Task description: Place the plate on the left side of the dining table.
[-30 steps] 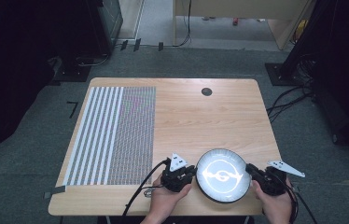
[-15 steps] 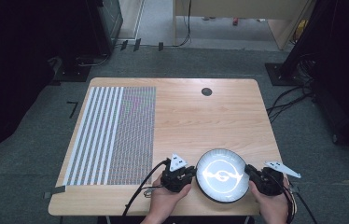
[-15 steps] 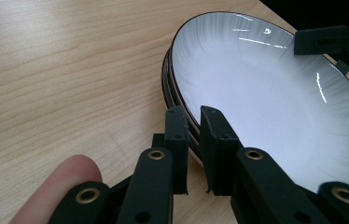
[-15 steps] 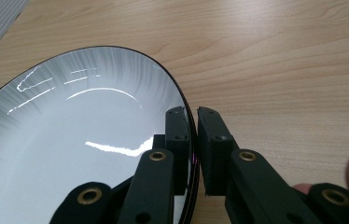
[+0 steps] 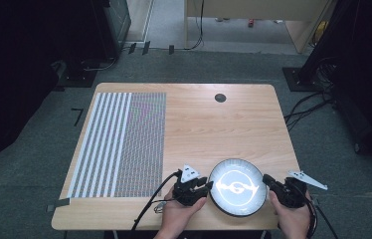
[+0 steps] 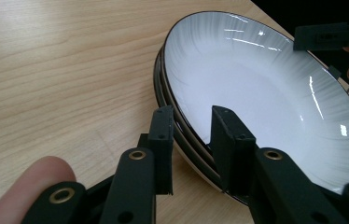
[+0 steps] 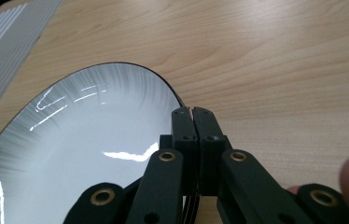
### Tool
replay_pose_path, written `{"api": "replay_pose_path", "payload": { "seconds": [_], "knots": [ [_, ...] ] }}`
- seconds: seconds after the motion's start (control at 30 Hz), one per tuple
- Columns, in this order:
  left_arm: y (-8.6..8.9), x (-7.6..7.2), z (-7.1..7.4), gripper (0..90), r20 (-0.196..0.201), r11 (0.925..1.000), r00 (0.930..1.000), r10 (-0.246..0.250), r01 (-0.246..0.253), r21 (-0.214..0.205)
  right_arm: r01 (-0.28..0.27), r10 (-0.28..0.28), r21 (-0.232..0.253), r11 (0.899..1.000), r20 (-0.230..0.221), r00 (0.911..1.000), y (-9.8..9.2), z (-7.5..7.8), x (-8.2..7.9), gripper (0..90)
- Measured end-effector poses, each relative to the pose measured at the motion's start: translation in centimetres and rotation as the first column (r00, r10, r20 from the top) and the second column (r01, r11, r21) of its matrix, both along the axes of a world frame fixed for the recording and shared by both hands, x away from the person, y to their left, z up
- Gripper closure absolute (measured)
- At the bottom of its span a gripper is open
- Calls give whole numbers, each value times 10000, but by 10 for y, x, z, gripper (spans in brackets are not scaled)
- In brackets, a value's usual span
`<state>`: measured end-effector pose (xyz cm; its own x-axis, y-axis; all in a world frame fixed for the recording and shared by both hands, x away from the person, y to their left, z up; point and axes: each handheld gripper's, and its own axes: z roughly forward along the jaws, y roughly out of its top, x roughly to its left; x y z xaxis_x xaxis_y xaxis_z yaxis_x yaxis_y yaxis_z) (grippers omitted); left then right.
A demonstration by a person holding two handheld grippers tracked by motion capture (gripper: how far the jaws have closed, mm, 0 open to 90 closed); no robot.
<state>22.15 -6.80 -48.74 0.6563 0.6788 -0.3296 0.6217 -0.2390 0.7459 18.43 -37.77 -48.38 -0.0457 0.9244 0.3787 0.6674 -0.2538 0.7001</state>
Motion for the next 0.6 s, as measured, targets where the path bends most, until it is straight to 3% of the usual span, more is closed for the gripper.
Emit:
{"api": "replay_pose_path", "payload": {
  "seconds": [0.23, 0.5, 0.6],
  "knots": [
    [-2, -1, 1, 776, 175, 9999, 9998, -85, 84, 60, -131, 131, 76, 9999, 10, 9999, -2, -1, 0, 888],
    [-3, -1, 2, 784, 201, 9998, 9997, -124, 120, 161, 231, -225, -648, 9976, 102, 9997, 9, 0, -2, 885],
    [-4, -1, 2, 785, 290, 9995, 9995, -124, 115, 295, 116, -114, -458, 9989, 59, 9999, 6, 1, -2, 891]
  ]
}}
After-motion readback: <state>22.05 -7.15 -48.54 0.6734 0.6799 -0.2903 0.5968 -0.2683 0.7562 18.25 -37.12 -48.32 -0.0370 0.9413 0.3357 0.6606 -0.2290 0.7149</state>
